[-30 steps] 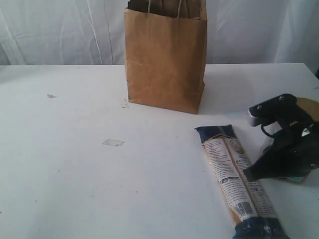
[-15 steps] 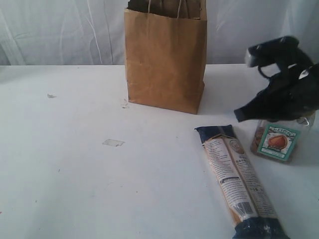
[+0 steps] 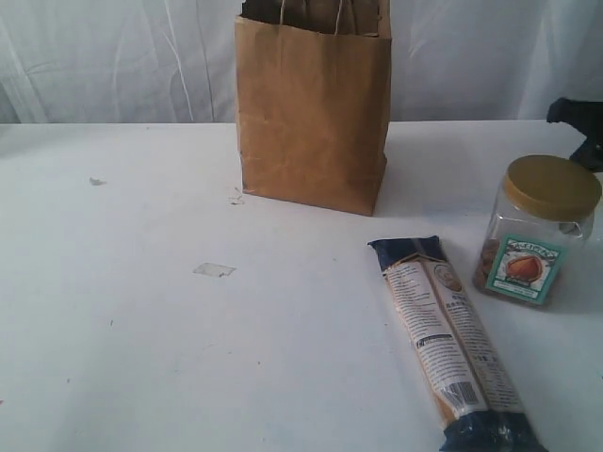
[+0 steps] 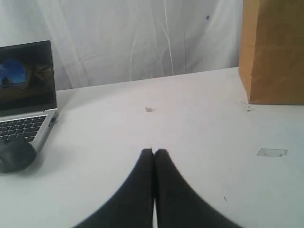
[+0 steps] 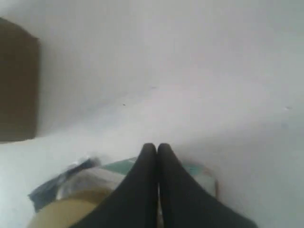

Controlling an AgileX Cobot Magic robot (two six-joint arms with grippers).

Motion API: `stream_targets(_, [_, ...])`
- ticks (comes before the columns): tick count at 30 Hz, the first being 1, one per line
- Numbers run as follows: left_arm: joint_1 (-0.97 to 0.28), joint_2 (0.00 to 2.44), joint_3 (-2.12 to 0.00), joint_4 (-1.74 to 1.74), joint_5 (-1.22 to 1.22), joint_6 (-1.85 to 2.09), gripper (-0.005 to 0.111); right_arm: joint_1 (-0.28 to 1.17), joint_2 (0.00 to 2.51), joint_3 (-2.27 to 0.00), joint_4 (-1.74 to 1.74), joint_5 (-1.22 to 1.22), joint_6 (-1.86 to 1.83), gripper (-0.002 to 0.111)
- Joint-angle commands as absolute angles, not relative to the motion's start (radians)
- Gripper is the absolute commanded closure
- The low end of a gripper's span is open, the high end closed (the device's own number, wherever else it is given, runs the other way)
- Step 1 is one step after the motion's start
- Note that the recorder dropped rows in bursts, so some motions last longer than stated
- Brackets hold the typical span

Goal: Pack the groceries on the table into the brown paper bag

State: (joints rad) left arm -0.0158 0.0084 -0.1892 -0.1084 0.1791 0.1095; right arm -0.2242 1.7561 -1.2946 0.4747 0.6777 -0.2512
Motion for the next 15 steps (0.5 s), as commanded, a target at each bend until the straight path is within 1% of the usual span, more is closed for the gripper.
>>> stream_targets(1, [-0.022,0.0,-0.186,-0.11,0.18,0.111,0.107,-0.277,1.799,-1.36,0.709,0.718,-0.382,0.108])
stream_targets(3, [-0.022,0.0,-0.186,-0.11,0.18,0.111,0.107,-0.277,1.799,-1.361,0.663,0.785,-0.436,0.108])
stream_targets(5, [-0.022,0.0,-0.186,-0.11,0.18,0.111,0.107,-0.277,1.799,-1.359,0.541,0.886,-0.434,0.108])
stream_targets(7, [-0.022,0.0,-0.186,-0.11,0.18,0.111,0.107,-0.277,1.796,-1.335,0.43,1.012,-0.398,0.108])
stream_targets(9, [-0.022,0.0,-0.186,-0.11,0.18,0.111,0.107,-0.279,1.77,-1.292,0.403,1.068,-0.359,0.108])
stream_targets(10, [-0.022,0.0,-0.186,-0.11,0.18,0.111,0.107,-0.029,1.108,-0.222,0.401,0.036,-1.051,0.003])
stream_targets(13, [-0.022,0.0,-0.186,-0.11,0.18,0.109,0.107,-0.029,1.187,-0.224,0.401,-0.053,-1.003,0.003])
stream_targets(15, [-0.022,0.0,-0.186,-0.11,0.18,0.109,0.107,-0.029,1.222,-0.248,0.401,-0.027,-0.93,0.003])
